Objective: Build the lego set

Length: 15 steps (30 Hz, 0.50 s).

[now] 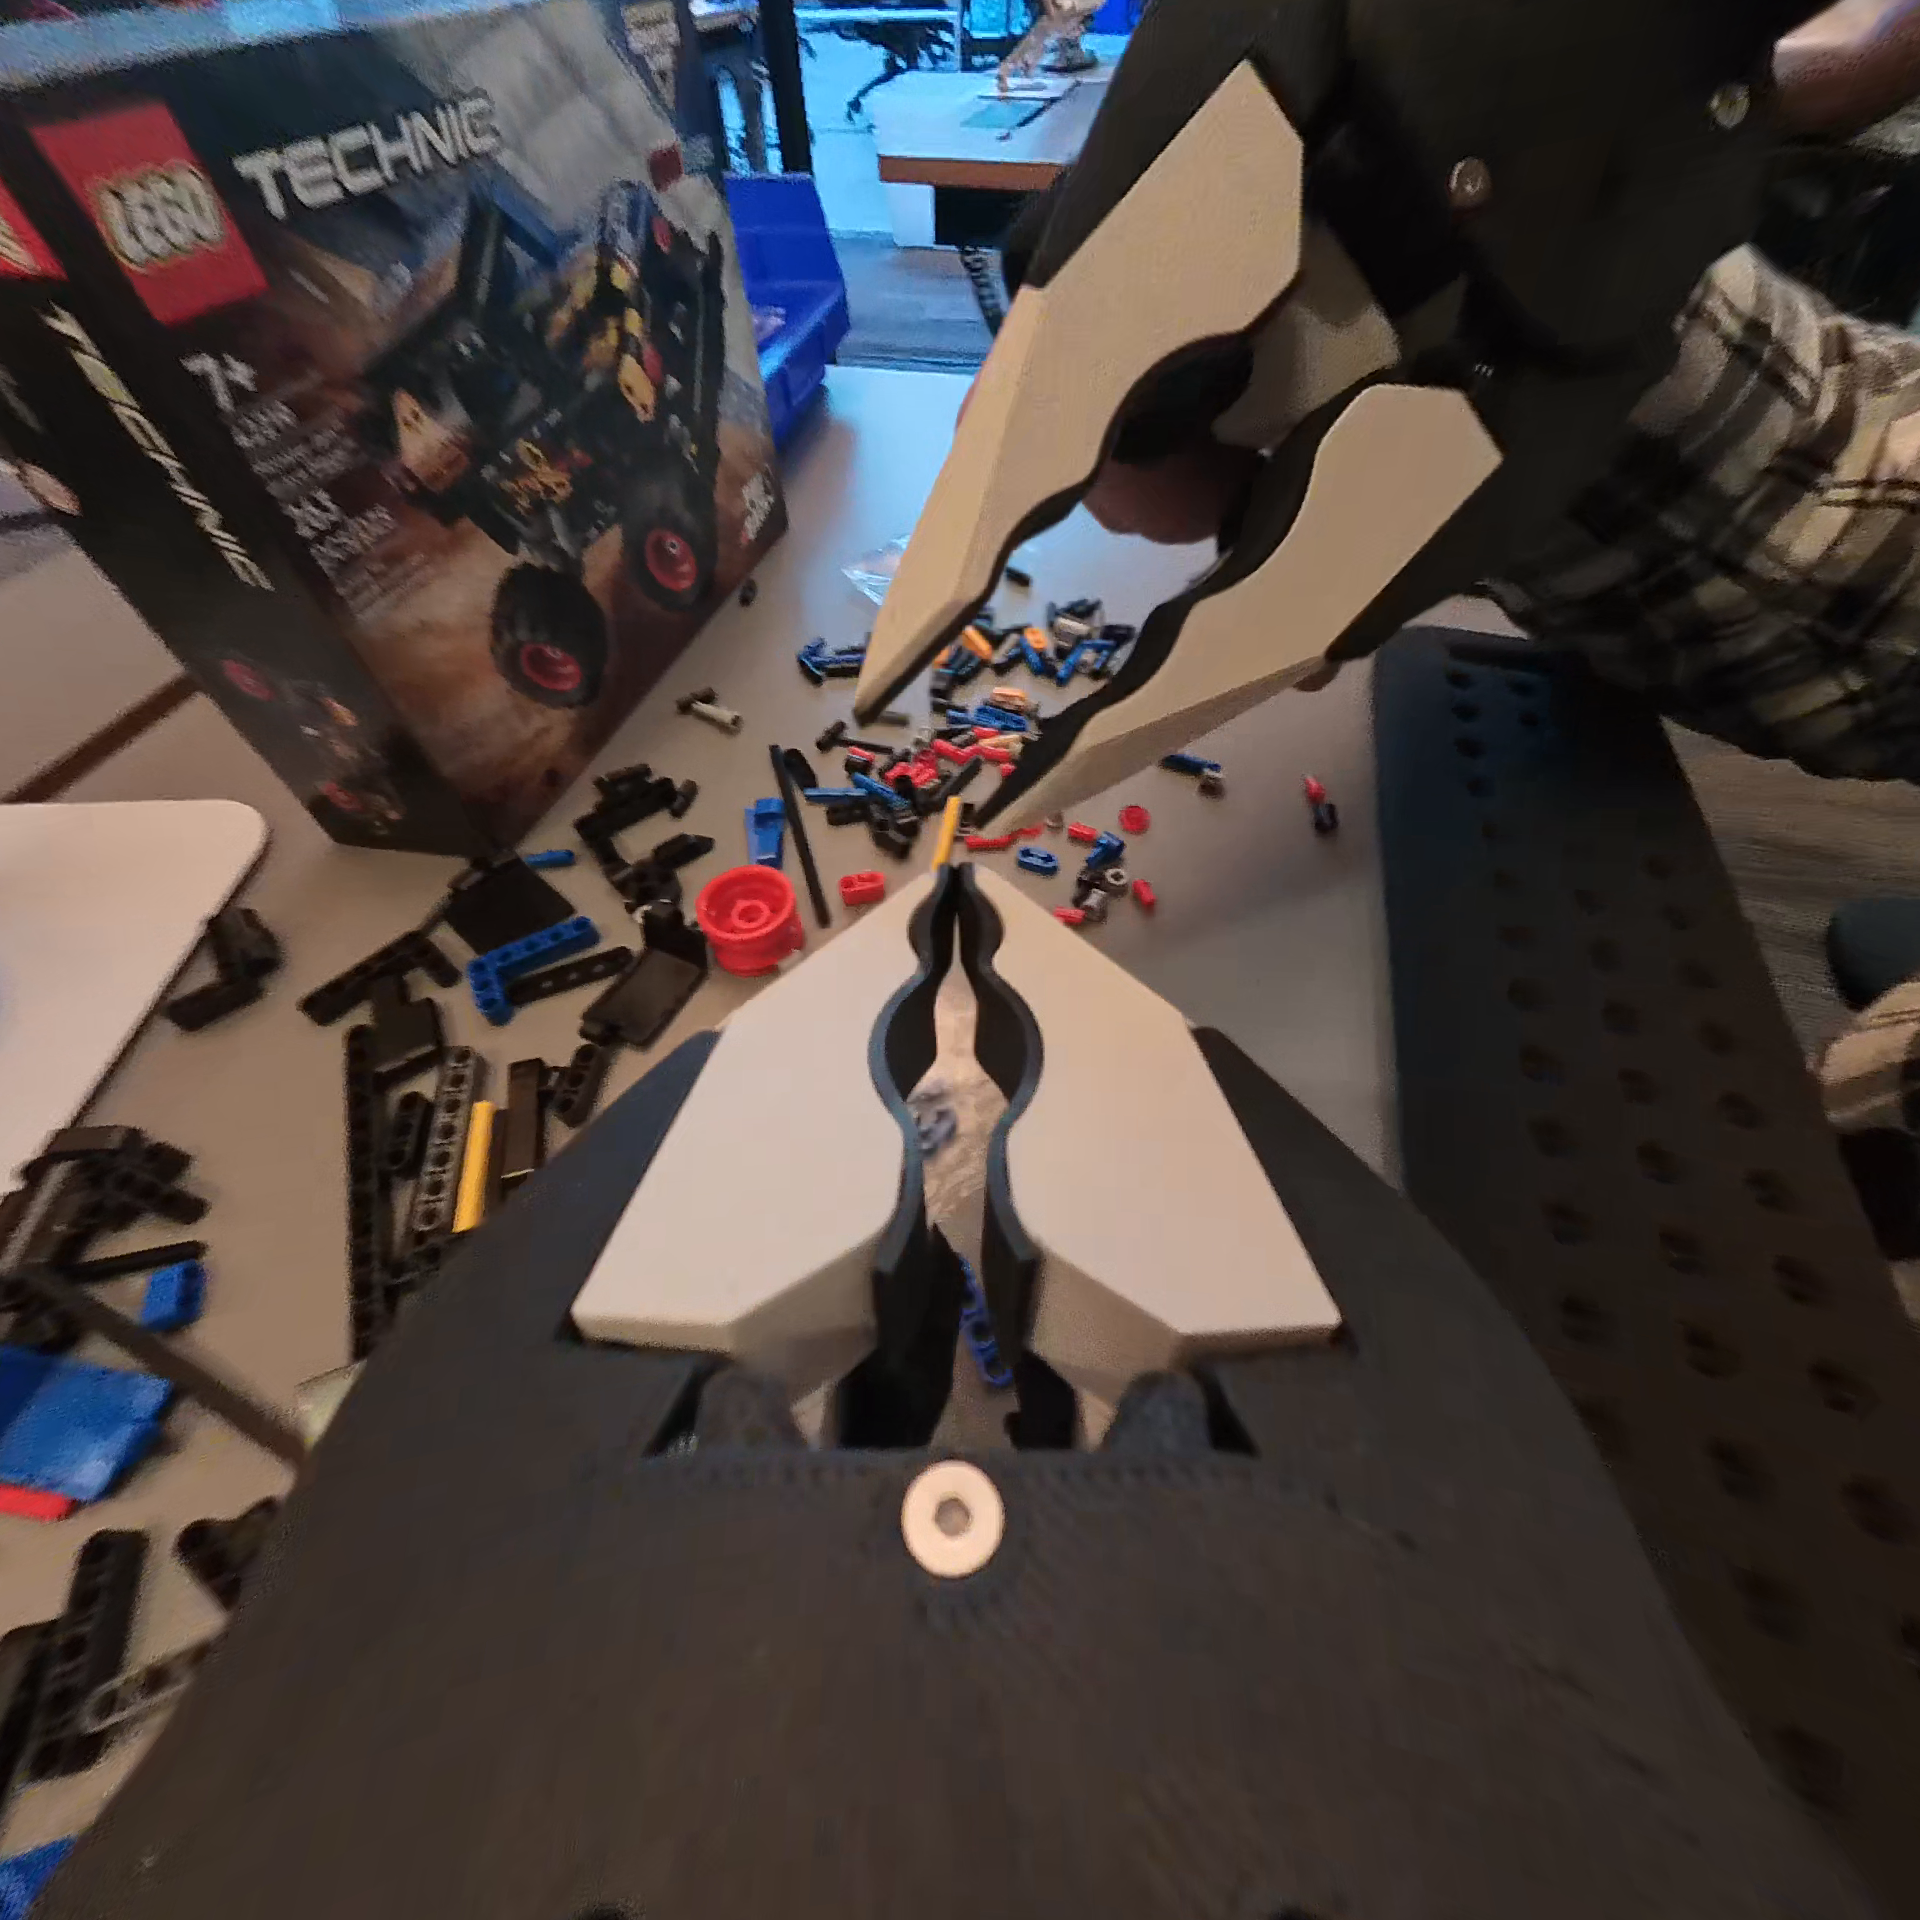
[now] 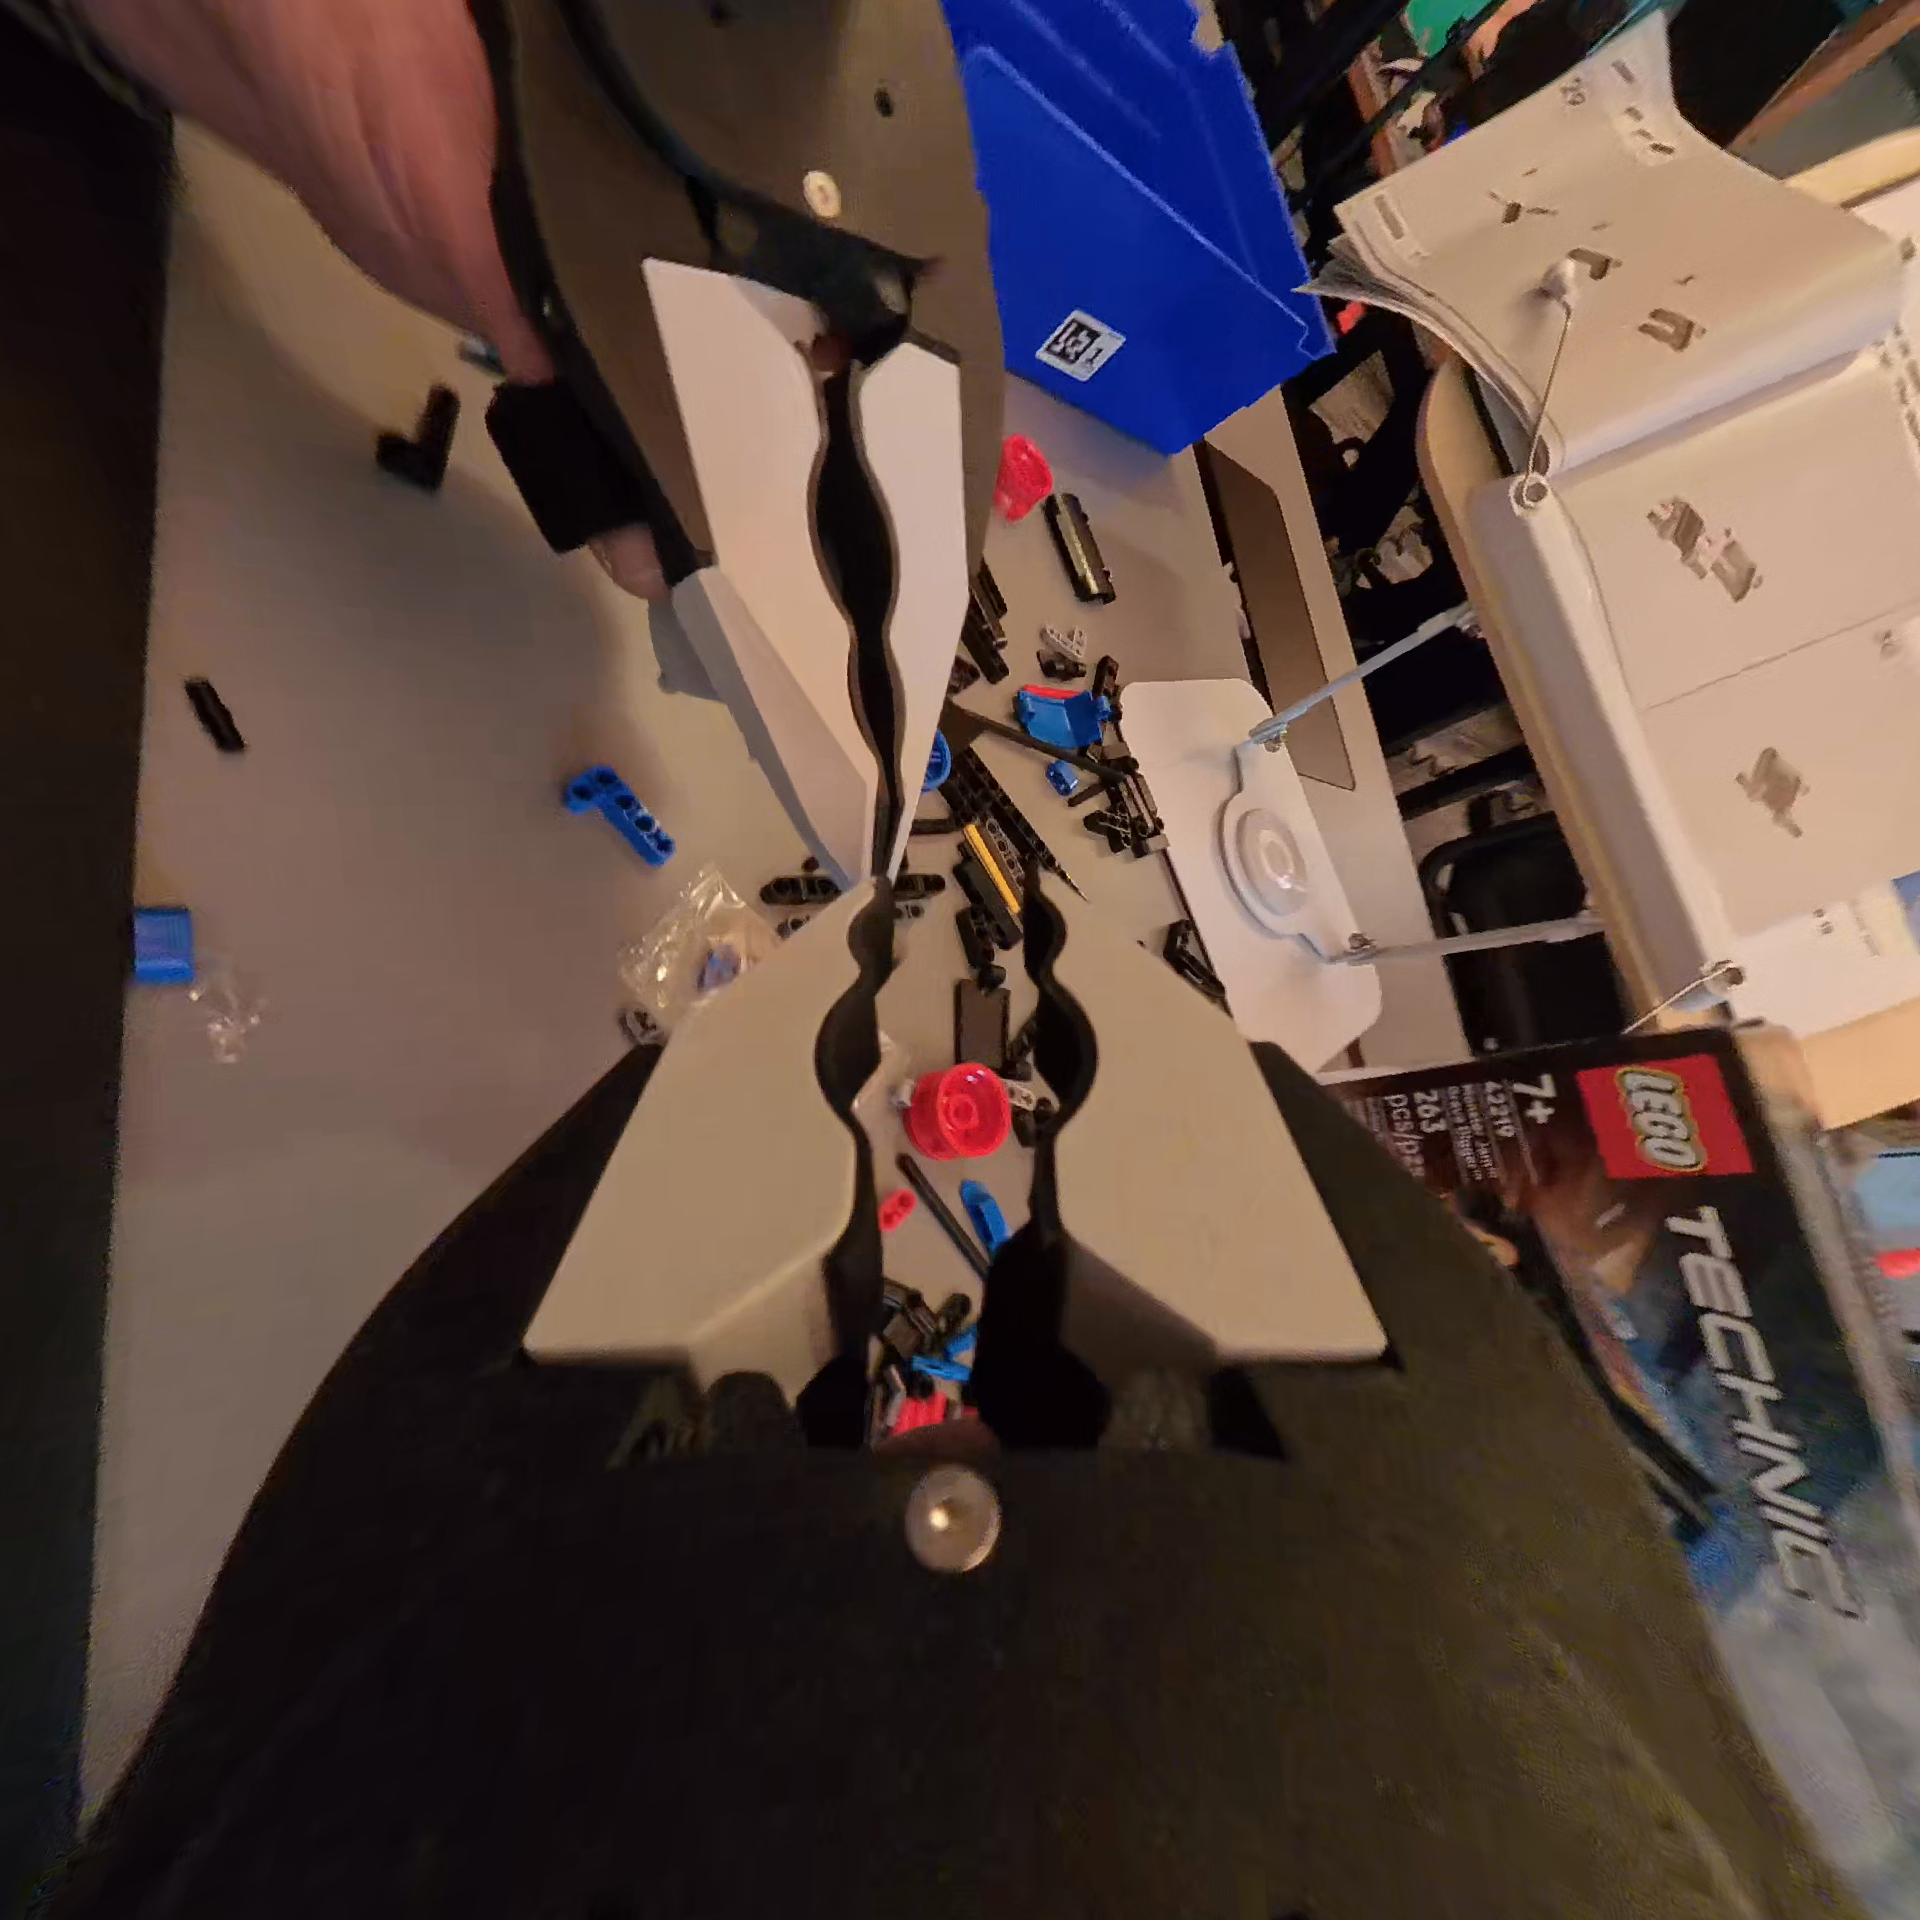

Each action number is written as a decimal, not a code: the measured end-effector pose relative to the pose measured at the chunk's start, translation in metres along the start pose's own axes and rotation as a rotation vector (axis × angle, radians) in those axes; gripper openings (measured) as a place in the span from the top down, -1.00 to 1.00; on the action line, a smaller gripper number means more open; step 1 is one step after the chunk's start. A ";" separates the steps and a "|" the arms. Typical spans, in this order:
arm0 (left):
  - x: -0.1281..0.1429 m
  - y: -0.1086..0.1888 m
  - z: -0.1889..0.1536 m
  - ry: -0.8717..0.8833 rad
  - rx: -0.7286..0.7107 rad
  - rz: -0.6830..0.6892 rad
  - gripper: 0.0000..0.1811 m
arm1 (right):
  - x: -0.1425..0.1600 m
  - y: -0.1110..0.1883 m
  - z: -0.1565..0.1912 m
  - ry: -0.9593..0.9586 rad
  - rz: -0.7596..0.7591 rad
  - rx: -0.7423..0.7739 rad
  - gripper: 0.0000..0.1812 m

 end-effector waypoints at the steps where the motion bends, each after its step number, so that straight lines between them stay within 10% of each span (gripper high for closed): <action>1: -0.001 0.001 0.001 -0.028 -0.021 -0.002 1.00 | 0.002 0.001 -0.002 -0.041 -0.023 0.004 0.71; 15: -0.001 -0.003 -0.009 -0.258 -0.060 0.048 1.00 | 0.019 0.016 -0.010 -0.285 -0.130 -0.055 0.76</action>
Point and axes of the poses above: each gripper's, where its closed fingertips meet, y back along the fingers, x out of its underside, z = x × y across the jaws, the point moved 10 cm from there along y, back along the fingers, and after that the axes turned 13 degrees about -z, right-handed, at the moved point
